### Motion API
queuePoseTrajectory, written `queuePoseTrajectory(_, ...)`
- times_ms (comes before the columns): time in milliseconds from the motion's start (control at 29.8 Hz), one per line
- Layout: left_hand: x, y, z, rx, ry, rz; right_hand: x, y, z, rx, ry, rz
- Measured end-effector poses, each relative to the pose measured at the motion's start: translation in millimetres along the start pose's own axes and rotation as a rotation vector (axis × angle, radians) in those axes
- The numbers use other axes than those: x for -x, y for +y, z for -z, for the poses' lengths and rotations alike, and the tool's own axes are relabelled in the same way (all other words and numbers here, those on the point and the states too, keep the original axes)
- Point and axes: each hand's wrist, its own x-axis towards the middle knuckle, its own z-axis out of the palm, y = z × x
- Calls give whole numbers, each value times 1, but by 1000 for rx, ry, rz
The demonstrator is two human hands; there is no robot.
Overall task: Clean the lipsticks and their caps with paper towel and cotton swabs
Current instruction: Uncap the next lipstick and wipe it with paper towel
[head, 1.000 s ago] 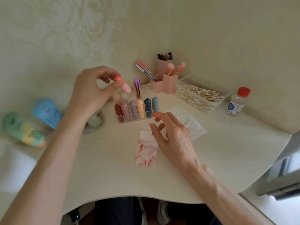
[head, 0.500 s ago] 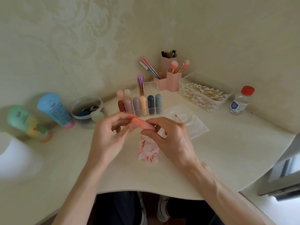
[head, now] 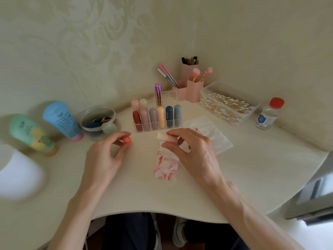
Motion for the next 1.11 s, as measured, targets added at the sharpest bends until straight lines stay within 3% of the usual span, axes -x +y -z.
queuePoseTrajectory(101, 1, -1, -4, -17, 33, -40, 0, 1, 2, -12, -15, -11)
queuePoseTrajectory(235, 2, 11, 2, 63, 203, -197, 0, -3, 1, -74, -5, -30)
queuePoseTrajectory(402, 8, 38, -3, 570, -87, 1, 1, -7, 2, -283, -11, -93)
queuePoseTrajectory(503, 6, 49, -14, 704, -116, 38, 1, -7, 0, -308, -36, -75)
queuePoseTrajectory(737, 14, 53, -25, 853, -58, 94, -1, -7, -1, -470, -147, -191)
queuePoseTrajectory(1106, 18, 54, -24, 895, -35, 116, -4, -14, 4, -755, -310, -362)
